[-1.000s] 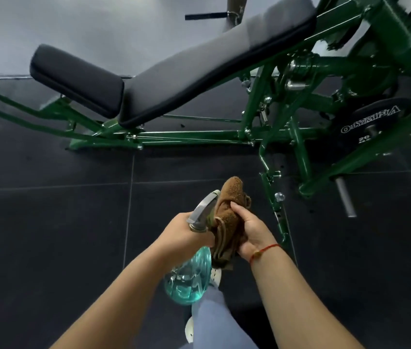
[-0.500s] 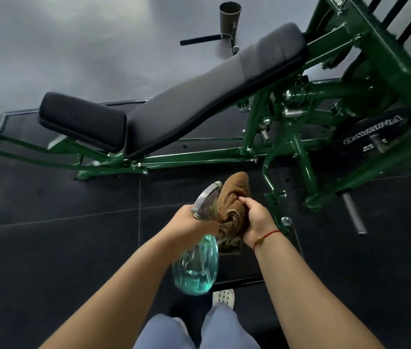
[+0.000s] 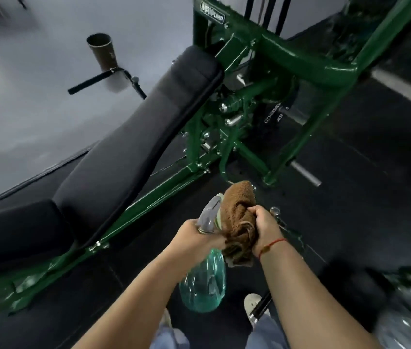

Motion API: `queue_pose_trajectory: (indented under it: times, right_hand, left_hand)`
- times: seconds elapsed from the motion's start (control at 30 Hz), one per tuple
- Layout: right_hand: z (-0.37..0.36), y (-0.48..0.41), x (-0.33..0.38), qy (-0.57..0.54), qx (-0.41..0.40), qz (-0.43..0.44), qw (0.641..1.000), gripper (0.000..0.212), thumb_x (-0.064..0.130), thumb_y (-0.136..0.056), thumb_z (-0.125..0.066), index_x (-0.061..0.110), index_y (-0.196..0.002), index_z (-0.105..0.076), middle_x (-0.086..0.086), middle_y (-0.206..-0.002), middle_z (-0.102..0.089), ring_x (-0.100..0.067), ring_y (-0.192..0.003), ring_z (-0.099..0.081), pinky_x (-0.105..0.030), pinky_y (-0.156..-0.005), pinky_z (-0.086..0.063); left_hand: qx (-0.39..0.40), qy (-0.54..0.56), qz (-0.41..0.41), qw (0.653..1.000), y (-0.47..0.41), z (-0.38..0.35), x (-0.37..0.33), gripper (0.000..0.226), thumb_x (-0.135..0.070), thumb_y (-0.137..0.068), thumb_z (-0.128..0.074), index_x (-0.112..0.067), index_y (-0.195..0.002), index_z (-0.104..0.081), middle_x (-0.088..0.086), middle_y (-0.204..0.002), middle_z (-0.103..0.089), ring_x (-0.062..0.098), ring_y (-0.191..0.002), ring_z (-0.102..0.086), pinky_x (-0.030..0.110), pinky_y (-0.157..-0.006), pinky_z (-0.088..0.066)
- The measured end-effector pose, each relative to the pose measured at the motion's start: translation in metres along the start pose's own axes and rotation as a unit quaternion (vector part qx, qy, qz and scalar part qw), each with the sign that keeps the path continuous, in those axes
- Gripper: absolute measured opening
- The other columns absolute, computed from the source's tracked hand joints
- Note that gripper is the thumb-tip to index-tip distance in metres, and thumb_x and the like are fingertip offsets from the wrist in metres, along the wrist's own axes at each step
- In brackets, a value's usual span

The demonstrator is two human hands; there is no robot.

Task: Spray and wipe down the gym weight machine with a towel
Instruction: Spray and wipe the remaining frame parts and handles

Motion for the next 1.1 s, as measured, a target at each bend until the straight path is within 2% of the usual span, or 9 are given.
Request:
queue_pose_trajectory:
  times: [0.07,0.17,0.3,0.43,0.53,0.67,0.8,0.93,1.1]
  right_hand:
    - [-0.017,0.005,-0.009,-0.046,-0.023,0.002,0.999,0.025,0.024,-0.093,-0.047,0.005,-0.094,-0.063,-0.016,-0.082,-0.066,-0.03,-0.073,-0.064,-0.035,-0.063,-0.053]
    - [-0.034,0.01,-0.017,-0.068,-0.032,0.008,0.997,0.028,0.027,-0.094,-0.048,0.005,-0.103,-0.063,-0.017,-0.087,-0.066,-0.032,-0.076,-0.064,-0.036,-0.063,-0.055]
    - [-0.043,0.021,-0.03,-0.082,-0.008,0.01,0.997,0.042,0.042,-0.098,-0.051,0.005,-0.113,-0.063,-0.021,-0.1,-0.072,-0.036,-0.091,-0.069,-0.044,-0.079,-0.056]
    - [-0.046,0.016,-0.046,-0.133,0.05,0.01,0.99,0.072,0.066,-0.09,-0.058,0.003,-0.124,-0.06,-0.024,-0.115,-0.071,-0.04,-0.102,-0.072,-0.05,-0.098,-0.052]
    - [-0.048,0.006,-0.053,-0.179,0.069,-0.006,0.981,0.075,0.061,-0.084,-0.07,0.0,-0.125,-0.057,-0.027,-0.115,-0.07,-0.041,-0.098,-0.073,-0.052,-0.093,-0.053]
    - [-0.037,-0.021,-0.054,-0.189,0.023,0.014,0.982,0.11,0.043,-0.048,-0.1,0.006,-0.139,-0.049,-0.028,-0.125,-0.066,-0.047,-0.111,-0.066,-0.06,-0.101,-0.049]
    - [-0.024,-0.05,-0.039,-0.215,0.009,0.037,0.976,0.094,0.043,-0.063,-0.09,0.003,-0.137,-0.049,-0.03,-0.124,-0.065,-0.049,-0.112,-0.065,-0.062,-0.103,-0.047]
    - [-0.01,-0.092,-0.008,-0.229,-0.02,0.027,0.973,0.07,0.044,-0.081,-0.077,0.005,-0.135,-0.055,-0.026,-0.12,-0.068,-0.045,-0.108,-0.068,-0.06,-0.1,-0.05]
    - [0.007,-0.161,0.046,-0.182,-0.091,0.009,0.979,0.086,0.044,-0.059,-0.091,0.011,-0.132,-0.059,-0.019,-0.117,-0.072,-0.042,-0.103,-0.071,-0.06,-0.092,-0.054]
  left_hand:
    - [0.034,-0.037,0.003,0.999,-0.001,0.026,0.002,0.022,-0.004,-0.084,-0.073,-0.004,-0.066,-0.061,-0.011,-0.048,-0.046,0.003,-0.042,-0.038,0.013,-0.044,-0.033]
    - [0.05,-0.096,0.016,0.994,-0.012,0.057,0.004,0.023,-0.01,-0.081,-0.074,-0.009,-0.069,-0.055,-0.003,-0.053,-0.041,0.009,-0.041,-0.031,0.019,-0.043,-0.029]
    - [0.08,-0.156,0.005,0.984,-0.025,0.075,0.002,0.024,-0.01,-0.075,-0.072,-0.01,-0.068,-0.049,0.001,-0.057,-0.036,0.015,-0.047,-0.028,0.028,-0.05,-0.026]
    - [0.105,-0.181,0.005,0.978,-0.03,0.083,-0.002,0.02,-0.019,-0.066,-0.069,-0.011,-0.069,-0.051,0.009,-0.066,-0.035,0.02,-0.055,-0.028,0.032,-0.053,-0.026]
    - [0.115,-0.208,0.011,0.971,-0.042,0.084,-0.004,0.021,-0.02,-0.07,-0.07,-0.013,-0.07,-0.051,0.009,-0.068,-0.036,0.02,-0.055,-0.028,0.032,-0.053,-0.027]
    - [0.13,-0.211,0.031,0.968,-0.07,0.077,-0.004,0.028,-0.013,-0.076,-0.07,-0.018,-0.056,-0.052,0.001,-0.057,-0.036,0.016,-0.048,-0.027,0.027,-0.051,-0.027]
    - [0.141,-0.206,0.053,0.967,-0.104,0.063,-0.011,0.014,-0.007,-0.08,-0.069,-0.013,-0.068,-0.065,-0.008,-0.047,-0.037,0.012,-0.044,-0.029,0.021,-0.045,-0.027]
    - [0.142,-0.243,0.082,0.956,-0.15,0.047,-0.018,0.033,-0.012,-0.079,-0.071,-0.017,-0.056,-0.048,-0.01,-0.044,-0.033,0.013,-0.044,-0.027,0.025,-0.047,-0.024]
    - [0.123,-0.269,0.12,0.948,-0.233,0.033,-0.021,0.02,-0.015,-0.08,-0.07,-0.016,-0.065,-0.056,-0.009,-0.045,-0.036,0.014,-0.042,-0.028,0.028,-0.049,-0.026]
Point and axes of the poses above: each hand's wrist, its own y-axis away from the middle knuckle, its own z-axis out of the back of the hand, x = y × z, the point moved 4 cm from there along -y, towards the middle knuckle
